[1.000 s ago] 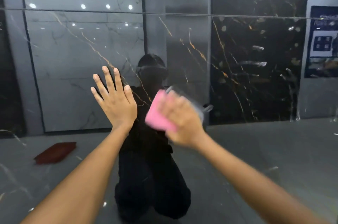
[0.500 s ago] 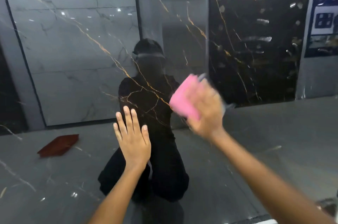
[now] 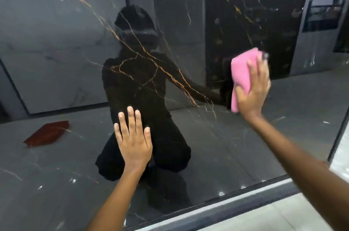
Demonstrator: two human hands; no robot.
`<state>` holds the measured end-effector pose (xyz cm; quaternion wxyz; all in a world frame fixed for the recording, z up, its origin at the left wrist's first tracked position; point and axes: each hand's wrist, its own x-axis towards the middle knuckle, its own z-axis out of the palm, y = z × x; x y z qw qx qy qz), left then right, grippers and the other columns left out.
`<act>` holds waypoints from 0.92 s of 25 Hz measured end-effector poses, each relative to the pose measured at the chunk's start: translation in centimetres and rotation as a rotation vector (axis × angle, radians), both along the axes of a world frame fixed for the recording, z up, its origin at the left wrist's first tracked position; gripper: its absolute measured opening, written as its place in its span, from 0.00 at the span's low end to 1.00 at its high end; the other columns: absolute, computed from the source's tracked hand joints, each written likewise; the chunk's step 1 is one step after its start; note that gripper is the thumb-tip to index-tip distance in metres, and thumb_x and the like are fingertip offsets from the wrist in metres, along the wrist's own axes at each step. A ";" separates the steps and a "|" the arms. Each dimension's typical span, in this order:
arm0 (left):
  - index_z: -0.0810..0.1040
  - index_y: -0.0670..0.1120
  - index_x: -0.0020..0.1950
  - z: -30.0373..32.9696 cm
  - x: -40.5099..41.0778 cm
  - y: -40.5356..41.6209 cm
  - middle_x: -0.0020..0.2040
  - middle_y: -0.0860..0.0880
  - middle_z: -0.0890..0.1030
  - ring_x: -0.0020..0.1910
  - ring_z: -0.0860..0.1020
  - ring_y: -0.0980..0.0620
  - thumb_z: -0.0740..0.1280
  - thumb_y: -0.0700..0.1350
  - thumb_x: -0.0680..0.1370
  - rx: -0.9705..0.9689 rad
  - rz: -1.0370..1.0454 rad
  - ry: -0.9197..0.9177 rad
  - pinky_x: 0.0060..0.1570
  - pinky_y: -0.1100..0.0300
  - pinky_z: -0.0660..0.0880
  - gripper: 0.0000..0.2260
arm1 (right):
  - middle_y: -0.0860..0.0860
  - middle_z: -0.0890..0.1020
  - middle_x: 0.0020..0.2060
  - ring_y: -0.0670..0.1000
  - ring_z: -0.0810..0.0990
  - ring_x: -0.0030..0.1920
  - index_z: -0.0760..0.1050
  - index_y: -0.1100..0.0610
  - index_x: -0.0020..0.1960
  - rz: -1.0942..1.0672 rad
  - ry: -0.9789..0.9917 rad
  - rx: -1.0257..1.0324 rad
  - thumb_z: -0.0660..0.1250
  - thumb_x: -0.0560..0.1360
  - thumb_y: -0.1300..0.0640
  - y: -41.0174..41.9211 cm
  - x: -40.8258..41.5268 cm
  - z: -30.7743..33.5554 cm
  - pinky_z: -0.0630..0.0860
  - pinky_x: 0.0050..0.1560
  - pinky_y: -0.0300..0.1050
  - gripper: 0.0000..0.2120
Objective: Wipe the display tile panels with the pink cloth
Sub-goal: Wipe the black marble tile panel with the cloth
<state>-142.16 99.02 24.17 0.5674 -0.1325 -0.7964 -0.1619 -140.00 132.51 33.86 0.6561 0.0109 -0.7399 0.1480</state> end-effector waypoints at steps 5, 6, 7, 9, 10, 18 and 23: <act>0.43 0.49 0.81 -0.2 -0.7 0.1 0.81 0.52 0.41 0.79 0.41 0.49 0.48 0.51 0.85 -0.005 -0.005 0.051 0.77 0.49 0.41 0.26 | 0.48 0.59 0.75 0.60 0.49 0.77 0.58 0.46 0.74 0.059 -0.388 1.320 0.72 0.65 0.48 -6.4 2.6 -19.4 0.63 0.72 0.61 0.41; 0.44 0.49 0.81 -0.5 -0.7 0.2 0.81 0.52 0.41 0.79 0.42 0.48 0.49 0.50 0.84 -0.002 -0.012 0.061 0.77 0.48 0.42 0.26 | 0.48 0.60 0.75 0.58 0.49 0.78 0.60 0.47 0.73 0.106 -0.380 1.410 0.75 0.64 0.48 -6.3 2.5 -18.3 0.55 0.76 0.56 0.41; 0.44 0.50 0.81 -0.7 -0.7 0.2 0.81 0.52 0.41 0.79 0.42 0.48 0.49 0.50 0.84 -0.003 -0.011 0.074 0.77 0.47 0.41 0.26 | 0.49 0.62 0.74 0.57 0.53 0.77 0.62 0.48 0.73 0.116 -0.300 1.325 0.74 0.65 0.49 -6.5 2.0 -15.7 0.52 0.77 0.54 0.39; 0.44 0.51 0.81 -0.4 -0.9 0.0 0.81 0.51 0.41 0.79 0.41 0.48 0.49 0.50 0.85 -0.021 0.012 0.086 0.76 0.46 0.40 0.25 | 0.55 0.66 0.72 0.61 0.60 0.74 0.66 0.53 0.72 0.093 -0.084 0.849 0.69 0.69 0.51 -7.7 1.1 -6.8 0.56 0.73 0.56 0.32; 0.44 0.52 0.81 -0.2 -0.9 0.0 0.81 0.52 0.41 0.79 0.41 0.48 0.49 0.51 0.85 -0.029 0.013 0.079 0.76 0.45 0.39 0.25 | 0.58 0.68 0.71 0.63 0.62 0.73 0.69 0.56 0.71 0.102 0.010 0.609 0.68 0.70 0.54 -8.4 0.7 -2.1 0.59 0.71 0.56 0.29; 0.47 0.60 0.80 -7.4 1.4 -0.5 0.80 0.56 0.41 0.79 0.39 0.50 0.42 0.58 0.84 0.113 -0.162 -0.129 0.75 0.47 0.36 0.23 | 0.49 0.64 0.75 0.54 0.52 0.77 0.65 0.52 0.73 0.192 -0.356 1.308 0.71 0.69 0.58 -12.8 1.1 -19.2 0.47 0.77 0.52 0.34; 0.45 0.56 0.81 -9.3 -0.2 -1.4 0.81 0.52 0.41 0.79 0.39 0.46 0.46 0.55 0.85 -0.006 -0.032 -0.024 0.75 0.46 0.38 0.24 | 0.54 0.67 0.70 0.56 0.66 0.68 0.64 0.52 0.74 0.191 -0.241 1.182 0.66 0.75 0.59 -6.2 1.5 -12.4 0.66 0.69 0.53 0.29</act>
